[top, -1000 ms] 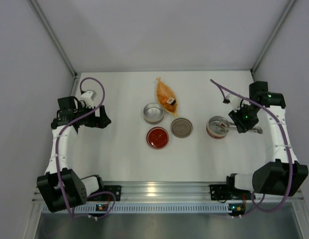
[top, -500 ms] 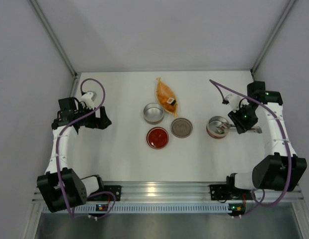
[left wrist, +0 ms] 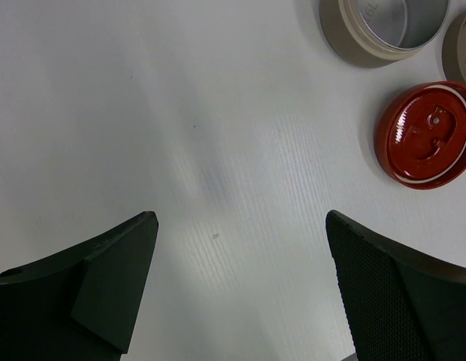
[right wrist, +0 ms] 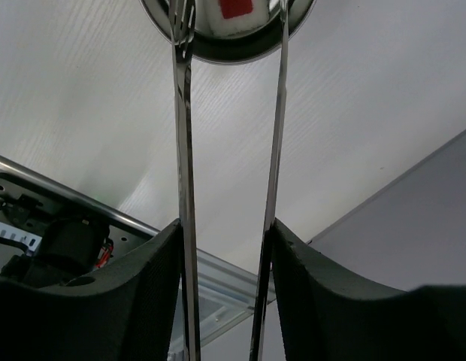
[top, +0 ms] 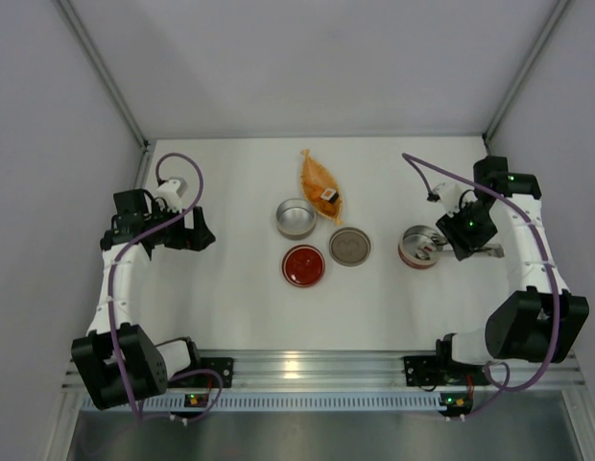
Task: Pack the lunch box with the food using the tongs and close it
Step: Place the fake food in the packing box, then pick up the fake food from the plate.
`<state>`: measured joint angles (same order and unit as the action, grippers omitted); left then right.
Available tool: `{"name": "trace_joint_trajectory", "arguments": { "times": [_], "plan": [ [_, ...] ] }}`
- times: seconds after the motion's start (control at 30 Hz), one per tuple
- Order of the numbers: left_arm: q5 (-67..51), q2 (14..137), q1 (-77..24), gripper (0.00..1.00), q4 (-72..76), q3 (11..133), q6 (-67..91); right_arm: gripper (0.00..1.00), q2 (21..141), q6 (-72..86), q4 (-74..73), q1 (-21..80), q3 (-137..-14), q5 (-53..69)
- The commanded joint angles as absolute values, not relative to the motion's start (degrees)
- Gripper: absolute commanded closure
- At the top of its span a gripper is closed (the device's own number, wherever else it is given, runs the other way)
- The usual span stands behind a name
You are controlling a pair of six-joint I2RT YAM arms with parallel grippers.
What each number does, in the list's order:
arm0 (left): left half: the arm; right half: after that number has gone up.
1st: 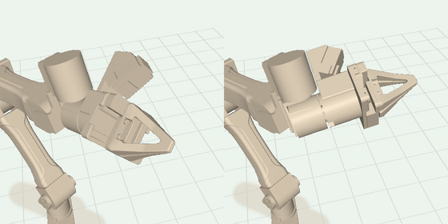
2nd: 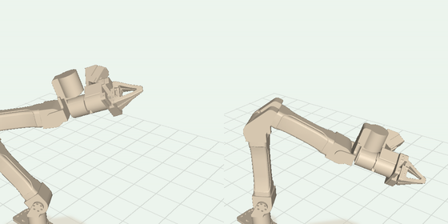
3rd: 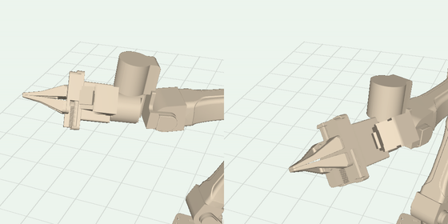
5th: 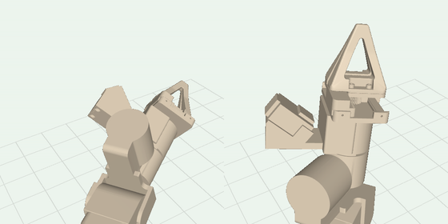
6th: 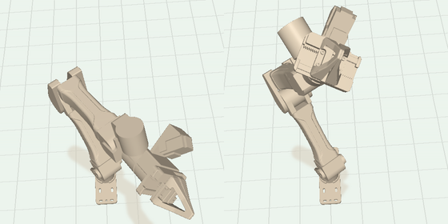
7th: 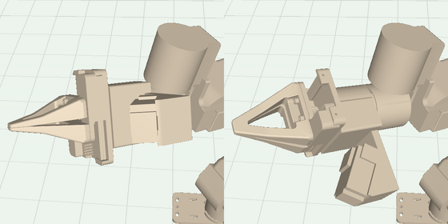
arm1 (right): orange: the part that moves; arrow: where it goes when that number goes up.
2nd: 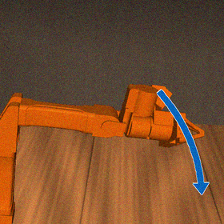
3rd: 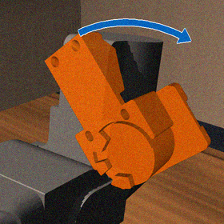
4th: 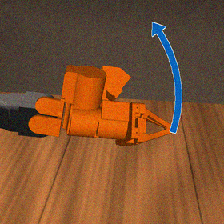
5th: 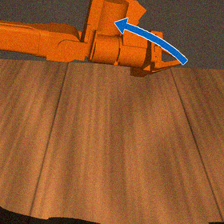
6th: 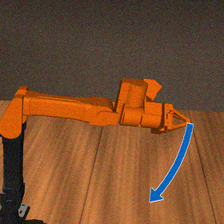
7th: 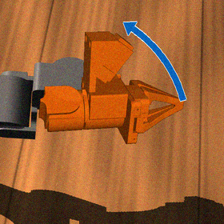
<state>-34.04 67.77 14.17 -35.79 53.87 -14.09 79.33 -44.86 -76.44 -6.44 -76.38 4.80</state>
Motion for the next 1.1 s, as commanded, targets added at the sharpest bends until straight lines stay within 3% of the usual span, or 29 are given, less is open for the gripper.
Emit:
{"name": "trace_joint_trajectory", "arguments": {
  "times": [0.0, 0.4, 0.77, 1.07],
  "plan": [
    [-35.3, 67.9, 14.4, 0.02, -34.0, 53.9, -14.5, 0.52, 79.0, -45.4, -86.2, -7.3, -78.1, 4.4],
    [-35.7, 67.9, 14.4, 0.02, -34.0, 54.1, -14.5, 0.52, 78.7, -44.1, -86.3, -7.2, -84.5, 7.1],
    [-36.6, 68.4, 14.4, 0.02, -33.9, 54.7, -14.0, 0.56, 80.9, -38.7, -86.1, -6.9, -100.6, 22.7],
    [-38.1, 69.9, 14.3, 0.02, -34.6, 56.3, -14.2, 0.58, 88.9, -31.5, -76.3, 9.4, -106.2, 20.2]
  ]
}}
